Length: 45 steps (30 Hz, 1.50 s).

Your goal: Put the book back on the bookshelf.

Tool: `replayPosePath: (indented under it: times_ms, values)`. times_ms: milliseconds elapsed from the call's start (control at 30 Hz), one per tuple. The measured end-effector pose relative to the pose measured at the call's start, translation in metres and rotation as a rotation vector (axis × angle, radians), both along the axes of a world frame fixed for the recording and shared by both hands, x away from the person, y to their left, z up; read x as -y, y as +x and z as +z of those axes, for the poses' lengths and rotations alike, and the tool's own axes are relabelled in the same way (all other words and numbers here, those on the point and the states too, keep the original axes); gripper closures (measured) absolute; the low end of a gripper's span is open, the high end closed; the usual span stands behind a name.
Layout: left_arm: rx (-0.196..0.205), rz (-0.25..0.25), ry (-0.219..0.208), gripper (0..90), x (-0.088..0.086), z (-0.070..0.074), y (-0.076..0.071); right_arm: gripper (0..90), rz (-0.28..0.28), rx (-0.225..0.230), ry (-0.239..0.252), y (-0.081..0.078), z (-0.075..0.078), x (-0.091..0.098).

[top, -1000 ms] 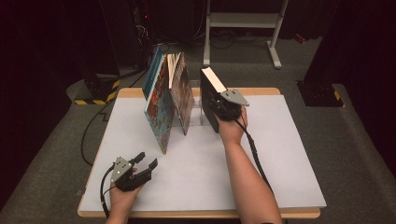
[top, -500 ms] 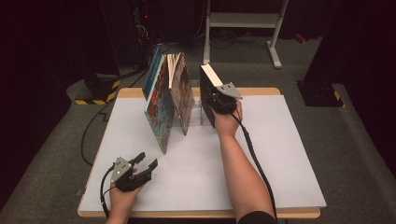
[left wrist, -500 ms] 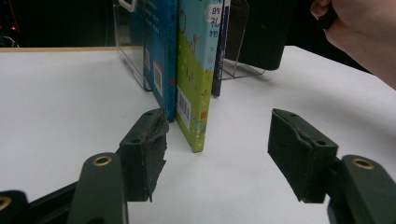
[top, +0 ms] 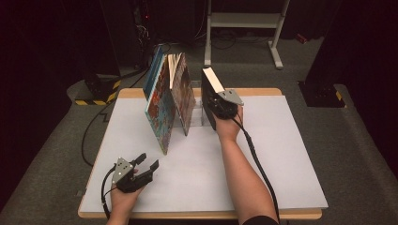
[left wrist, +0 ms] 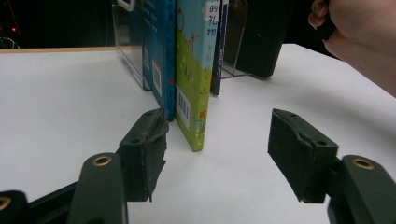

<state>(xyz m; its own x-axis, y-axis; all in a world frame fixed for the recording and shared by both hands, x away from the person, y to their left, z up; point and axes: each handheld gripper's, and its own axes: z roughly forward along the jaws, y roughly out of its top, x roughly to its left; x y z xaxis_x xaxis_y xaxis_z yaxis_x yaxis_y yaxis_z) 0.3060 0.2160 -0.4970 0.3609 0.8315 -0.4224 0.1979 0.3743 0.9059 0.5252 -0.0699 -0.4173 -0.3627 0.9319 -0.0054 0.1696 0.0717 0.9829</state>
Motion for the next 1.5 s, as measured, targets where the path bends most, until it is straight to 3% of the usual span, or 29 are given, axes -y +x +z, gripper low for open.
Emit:
replayPosePath:
  times_ms: [167, 300, 433, 667, 1100, 1500]
  values:
    - [-0.002, -0.002, 0.006, 37.3, 0.002, -0.001, -0.001, 51.0, 0.005, -0.007, -0.012, -0.001, 0.001, 0.0]
    - [-0.003, -0.004, 0.012, 37.3, 0.003, -0.001, -0.001, 44.9, 0.008, -0.014, -0.013, -0.004, 0.005, 0.002]
    - [-0.004, -0.007, 0.013, 37.3, 0.004, -0.002, -0.001, 38.8, 0.033, -0.034, 0.005, -0.009, 0.007, 0.005]
    - [-0.008, -0.005, 0.023, 37.3, 0.003, -0.003, 0.0, 36.1, 0.066, -0.047, 0.003, -0.023, 0.006, 0.014]
    - [-0.015, -0.002, 0.024, 37.1, 0.003, -0.004, 0.0, 38.1, 0.101, -0.067, 0.016, -0.041, -0.001, 0.031]
    - [-0.019, -0.007, 0.04, 37.1, 0.003, -0.006, 0.0, 47.4, 0.1, -0.092, -0.011, -0.041, -0.016, 0.03]
